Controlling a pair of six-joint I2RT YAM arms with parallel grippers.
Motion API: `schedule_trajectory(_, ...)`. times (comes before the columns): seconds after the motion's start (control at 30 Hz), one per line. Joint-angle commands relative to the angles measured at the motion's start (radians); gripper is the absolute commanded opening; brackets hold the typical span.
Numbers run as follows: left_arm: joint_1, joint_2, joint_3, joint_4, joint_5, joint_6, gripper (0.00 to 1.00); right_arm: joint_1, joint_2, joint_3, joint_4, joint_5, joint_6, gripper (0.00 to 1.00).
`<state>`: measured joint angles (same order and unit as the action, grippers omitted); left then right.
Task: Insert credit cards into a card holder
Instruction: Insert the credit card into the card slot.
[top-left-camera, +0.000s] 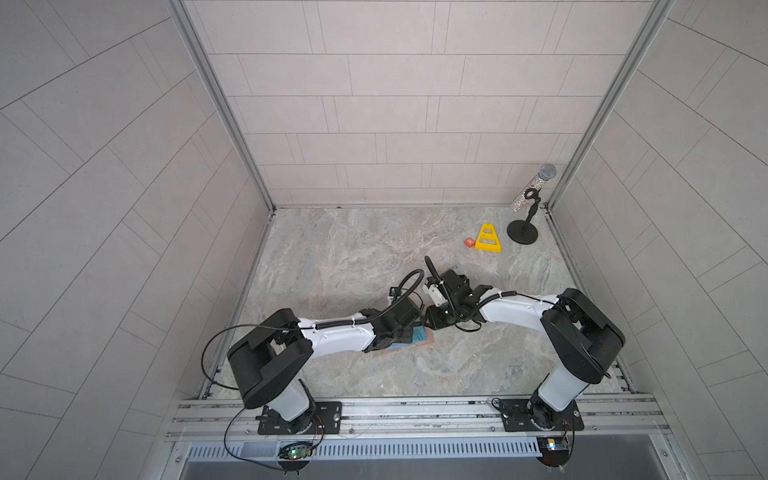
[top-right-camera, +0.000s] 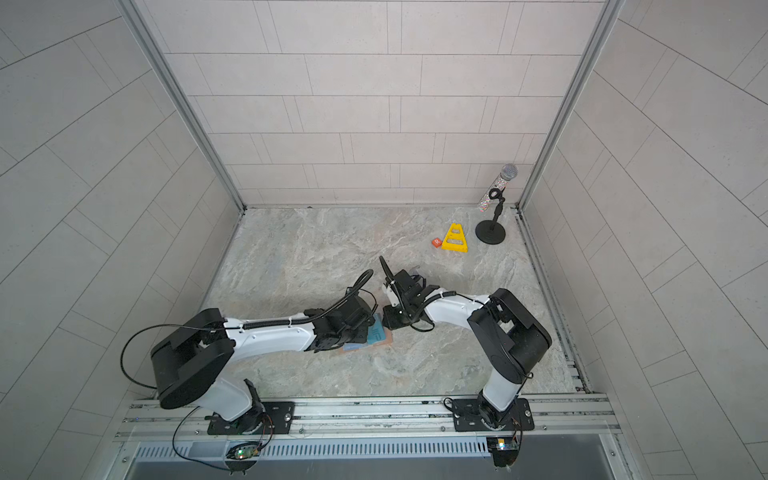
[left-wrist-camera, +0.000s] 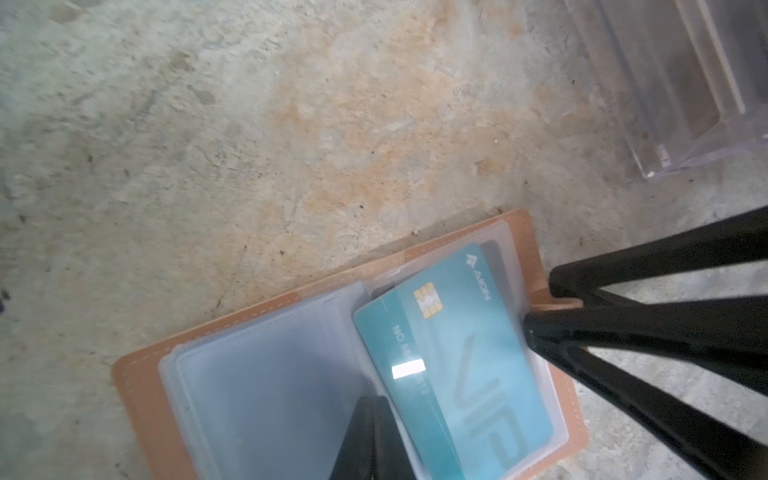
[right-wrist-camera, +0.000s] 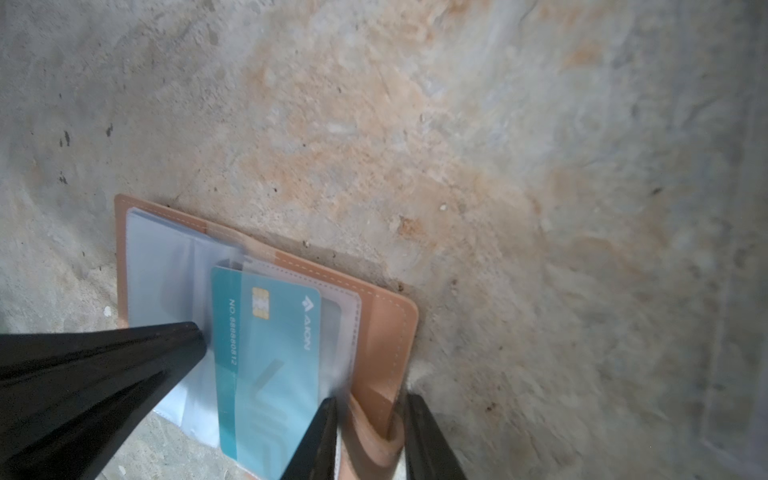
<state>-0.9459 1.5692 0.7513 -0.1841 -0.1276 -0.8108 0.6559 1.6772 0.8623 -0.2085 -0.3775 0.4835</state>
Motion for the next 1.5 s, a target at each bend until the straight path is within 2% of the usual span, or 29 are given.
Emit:
schedule_trajectory(0.0,-0.002,-0.002,0.021,-0.046,-0.034,0.005,0.08,0.011,0.044,-0.046,-0.075,0.028,0.009,0.3)
schedule_trajectory(0.67,0.008,0.098,0.064,0.04,0.061,0.038,0.08,0.011,0.039,-0.043,-0.078,0.025,0.007,0.3)
schedule_trajectory(0.97,0.012,0.088,0.045,0.099,0.088,0.033,0.08,0.012,0.028,-0.048,-0.078,0.024,0.011,0.3)
schedule_trajectory(1.3,0.012,0.08,0.033,0.084,0.07,0.026,0.07,0.001,-0.034,-0.057,-0.081,0.017,0.025,0.41)
schedule_trajectory(1.47,0.011,0.016,0.022,0.055,0.038,0.041,0.07,-0.005,-0.078,-0.051,-0.121,0.052,0.02,0.45)
